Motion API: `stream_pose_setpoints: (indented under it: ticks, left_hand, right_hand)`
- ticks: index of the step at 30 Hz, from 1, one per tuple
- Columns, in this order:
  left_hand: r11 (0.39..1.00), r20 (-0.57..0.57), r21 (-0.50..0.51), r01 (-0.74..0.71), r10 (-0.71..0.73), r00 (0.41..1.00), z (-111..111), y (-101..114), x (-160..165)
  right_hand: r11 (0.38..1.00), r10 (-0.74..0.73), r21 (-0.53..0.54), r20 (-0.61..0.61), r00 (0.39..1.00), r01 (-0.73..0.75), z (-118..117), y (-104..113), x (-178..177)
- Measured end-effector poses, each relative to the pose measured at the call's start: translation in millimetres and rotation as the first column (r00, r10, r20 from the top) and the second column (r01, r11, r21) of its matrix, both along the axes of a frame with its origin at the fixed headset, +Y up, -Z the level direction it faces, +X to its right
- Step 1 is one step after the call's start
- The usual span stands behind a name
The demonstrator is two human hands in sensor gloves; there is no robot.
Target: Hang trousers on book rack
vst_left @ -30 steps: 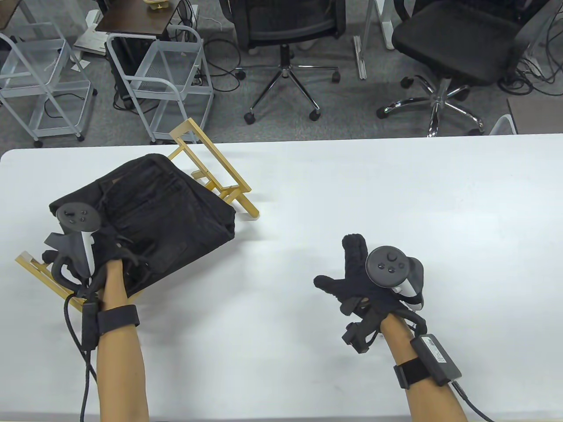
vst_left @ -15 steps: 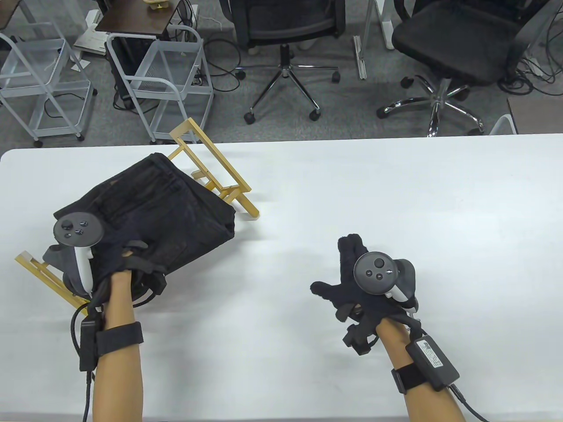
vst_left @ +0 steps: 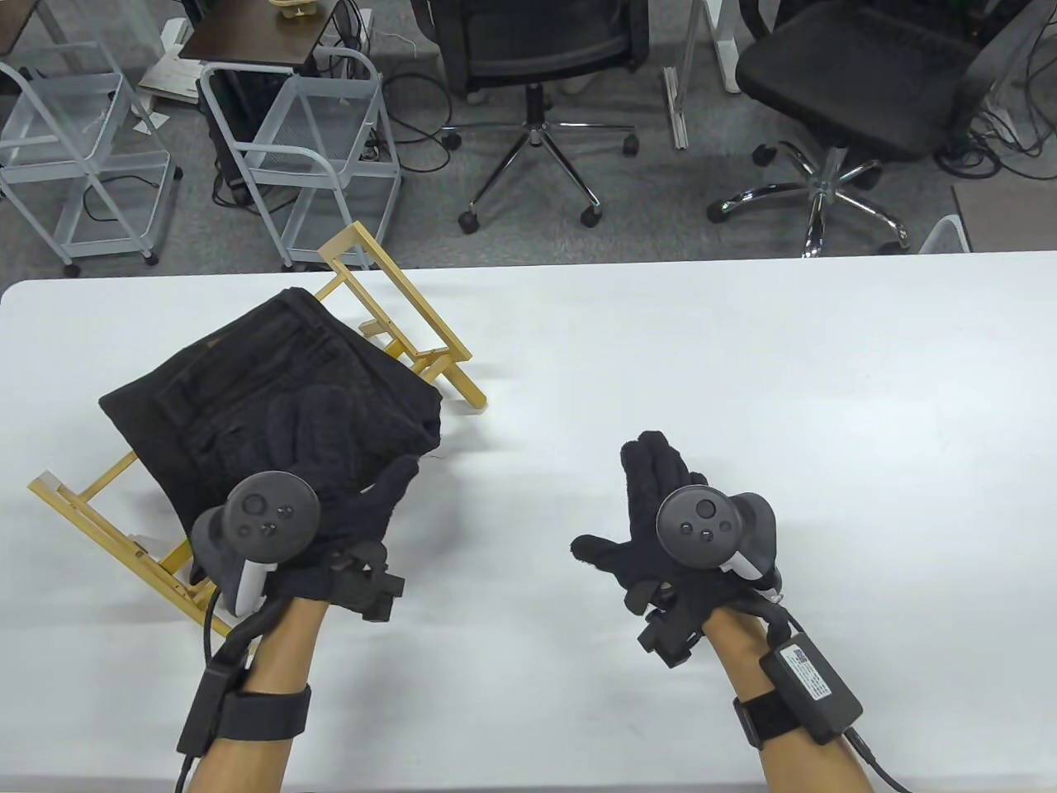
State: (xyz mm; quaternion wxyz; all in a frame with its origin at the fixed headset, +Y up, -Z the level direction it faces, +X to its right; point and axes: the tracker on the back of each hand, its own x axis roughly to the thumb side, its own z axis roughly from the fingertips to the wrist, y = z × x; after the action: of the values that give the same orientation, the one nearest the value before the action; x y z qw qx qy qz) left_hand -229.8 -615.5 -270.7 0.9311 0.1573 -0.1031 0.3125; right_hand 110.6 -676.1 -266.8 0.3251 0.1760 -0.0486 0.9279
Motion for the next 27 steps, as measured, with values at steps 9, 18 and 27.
stream_pose_setpoints:
  ticks: [9,18,27]
  left_hand:
    - [0.983,0.213,0.033,0.182,-0.185,0.959,12.1,-42.9,35.8]
    - [0.958,0.269,-0.002,0.287,-0.276,0.923,18.9,-63.1,56.8]
    - [0.940,0.283,-0.030,0.339,-0.318,0.905,18.1,-74.0,58.1]
  right_hand:
    - [0.990,0.054,0.132,-0.010,0.998,-0.052,8.0,4.4,-3.6]
    - [0.971,0.207,0.127,-0.013,0.978,-0.204,9.4,-8.6,-14.0]
    - [0.961,0.259,0.104,-0.013,0.966,-0.257,9.5,-14.0,-15.5]
